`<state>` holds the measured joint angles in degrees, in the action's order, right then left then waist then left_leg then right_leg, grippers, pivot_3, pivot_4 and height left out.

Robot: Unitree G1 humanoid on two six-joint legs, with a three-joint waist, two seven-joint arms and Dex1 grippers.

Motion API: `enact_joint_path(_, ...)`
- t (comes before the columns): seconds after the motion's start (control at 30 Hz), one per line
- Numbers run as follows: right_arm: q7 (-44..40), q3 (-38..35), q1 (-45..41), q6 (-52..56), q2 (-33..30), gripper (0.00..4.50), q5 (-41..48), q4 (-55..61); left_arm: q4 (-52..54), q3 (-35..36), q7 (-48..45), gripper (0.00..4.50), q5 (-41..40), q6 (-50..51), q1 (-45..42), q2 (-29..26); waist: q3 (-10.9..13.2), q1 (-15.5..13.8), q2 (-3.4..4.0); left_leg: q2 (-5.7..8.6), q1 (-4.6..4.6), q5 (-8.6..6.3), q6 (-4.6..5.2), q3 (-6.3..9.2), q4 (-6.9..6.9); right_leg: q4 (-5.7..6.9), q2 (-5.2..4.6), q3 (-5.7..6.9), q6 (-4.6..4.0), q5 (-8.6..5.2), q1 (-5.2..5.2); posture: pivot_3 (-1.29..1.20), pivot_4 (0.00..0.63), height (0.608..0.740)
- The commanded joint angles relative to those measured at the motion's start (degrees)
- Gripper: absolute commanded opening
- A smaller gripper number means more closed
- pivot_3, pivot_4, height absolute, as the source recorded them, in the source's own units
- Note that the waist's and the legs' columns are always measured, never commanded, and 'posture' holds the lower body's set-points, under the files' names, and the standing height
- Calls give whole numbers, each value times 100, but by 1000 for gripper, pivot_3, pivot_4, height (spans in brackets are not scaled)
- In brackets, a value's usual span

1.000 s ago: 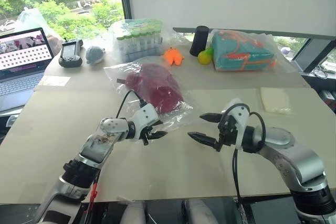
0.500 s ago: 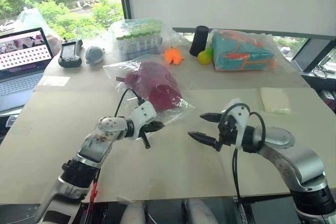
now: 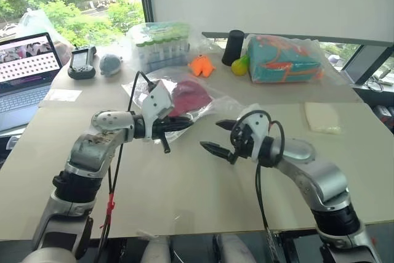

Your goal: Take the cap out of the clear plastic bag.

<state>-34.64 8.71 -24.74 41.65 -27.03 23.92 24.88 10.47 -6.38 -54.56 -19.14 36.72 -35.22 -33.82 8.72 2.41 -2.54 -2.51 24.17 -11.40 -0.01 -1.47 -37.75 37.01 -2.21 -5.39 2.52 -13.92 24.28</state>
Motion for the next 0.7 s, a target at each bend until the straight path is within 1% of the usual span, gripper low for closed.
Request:
enact_joint_path(0.03, -4, 70, -96, -187, 49, 4500, -128, -40, 200, 382, 30, 48, -390, 157, -265, 17, 0, -5, 0, -1, 1, 0, 0, 0, 0, 0, 0, 1, -5, 3, 0, 0, 150, 740)
enact_joint_path(0.13, -124, 71, 55, -196, -131, 4500, -222, -45, 238, 553, -129, 48, -612, 287, -377, -181, 0, -6, 0, 0, 2, 0, 0, 0, 0, -1, 0, 1, -8, 5, 2, 0, 150, 740)
enact_joint_path(0.2, -247, -92, 224, -144, -346, 4500, -158, 48, 271, 676, -441, 48, -741, 301, -315, -536, 1, 0, 0, 0, 2, 0, 0, 0, 0, -1, 0, 1, -6, 4, 1, 0, 150, 740)
enact_joint_path(0.33, -538, -475, 500, -42, -765, 4500, 122, 295, 301, 924, -1033, 48, -954, 257, 91, -1299, 3, 29, 4, -1, 1, 0, 0, -2, 3, -1, 0, 0, -7, 2, 6, 0, 150, 740)
enact_joint_path(0.4, -643, -625, 565, -1, -888, 4500, 276, 372, 358, 1021, -1230, 48, -1069, 261, 299, -1558, 5, 28, 7, -4, -1, 0, 0, -4, 4, 0, 1, -1, -3, -2, 6, 0, 150, 740)
enact_joint_path(0.53, -743, -812, 551, 13, -994, 4500, 430, 358, 472, 1231, -1475, 48, -1321, 350, 718, -1904, 7, 13, 5, -7, -3, 0, 0, -4, 4, -1, 1, 1, 2, -6, 3, 0, 150, 740)
enact_joint_path(0.6, -756, -874, 513, 1, -999, 4500, 487, 310, 484, 1303, -1623, 48, -1329, 281, 1039, -2112, 8, 11, 6, -7, -2, 0, 0, -4, 4, -2, 0, 1, 1, -7, 4, 0, 150, 740)
enact_joint_path(0.7, -799, -878, 484, -28, -1034, 4500, 502, 241, 440, 1355, -1576, 48, -1138, -31, 1375, -2239, 9, 13, 8, -9, -2, 0, 0, -7, 6, -1, 0, 1, -6, -12, 8, 0, 150, 740)
